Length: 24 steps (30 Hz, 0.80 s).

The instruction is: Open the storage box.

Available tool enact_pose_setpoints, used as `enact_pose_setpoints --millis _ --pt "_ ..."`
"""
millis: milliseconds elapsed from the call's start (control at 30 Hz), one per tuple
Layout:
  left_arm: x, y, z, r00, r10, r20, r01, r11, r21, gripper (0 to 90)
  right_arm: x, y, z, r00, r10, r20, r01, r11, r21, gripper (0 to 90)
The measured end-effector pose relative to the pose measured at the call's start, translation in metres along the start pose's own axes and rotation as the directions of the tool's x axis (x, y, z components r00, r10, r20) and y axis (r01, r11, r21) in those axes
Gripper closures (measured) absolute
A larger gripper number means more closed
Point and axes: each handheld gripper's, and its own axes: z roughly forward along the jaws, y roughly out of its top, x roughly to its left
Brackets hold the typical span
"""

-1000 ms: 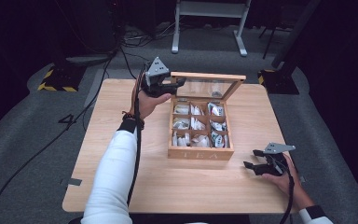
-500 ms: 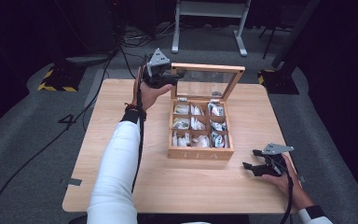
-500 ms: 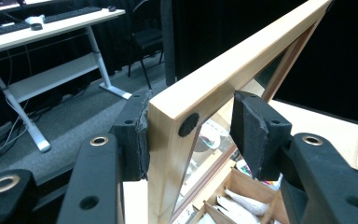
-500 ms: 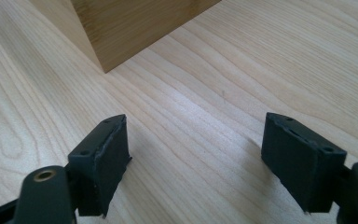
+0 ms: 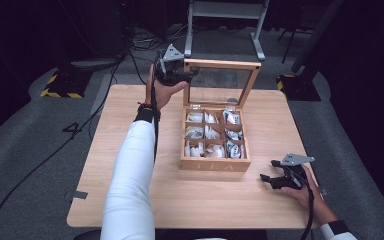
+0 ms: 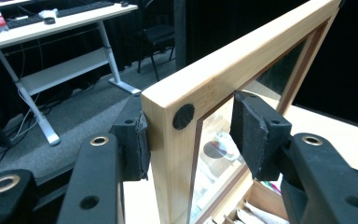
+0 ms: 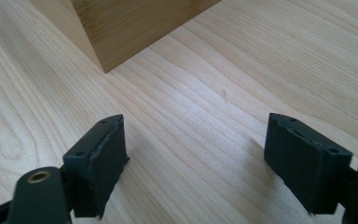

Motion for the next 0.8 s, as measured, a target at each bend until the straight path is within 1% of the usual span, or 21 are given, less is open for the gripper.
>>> enact_pose_setpoints --millis 100,267,367,500,600,733,800 --pt "0.004 0.001 0.004 0.9999 -0.016 -0.001 0.016 0.9998 -0.006 49.1 0.0 0.0 0.0 1.0 0.002 0.0 -0.002 1.0 -0.001 20.7" --pt "0.01 0.003 0.011 0.9996 -0.029 -0.001 0.029 0.9996 -0.004 48.6 0.0 0.0 0.001 1.0 0.004 0.0 -0.004 1.0 0.0 20.0" --pt "0.014 0.003 0.015 0.9989 -0.048 -0.005 0.048 0.9988 -0.007 48.0 0.001 0.001 0.001 1.0 0.006 0.003 -0.006 1.0 0.001 19.6" --pt "0.018 0.001 0.021 0.9966 -0.082 -0.01 0.081 0.9961 -0.035 47.5 0.001 0.001 0.001 1.0 0.007 0.002 -0.007 1.0 0.001 19.4" --pt "0.021 0.0 0.025 0.9953 -0.096 -0.01 0.096 0.9945 -0.042 47.4 0.001 0.001 0.001 1.0 0.006 0.003 -0.006 1.0 -0.001 19.4" --pt "0.024 -0.003 0.033 0.9912 -0.129 -0.032 0.127 0.9902 -0.058 46.4 0.001 0.001 0.001 1.0 0.006 0.001 -0.006 1.0 0.0 19.4" --pt "0.026 -0.004 0.037 0.9901 -0.133 -0.045 0.131 0.9899 -0.054 45.7 0.001 0.001 0.001 1.0 0.007 0.001 -0.007 1.0 0.0 19.4"
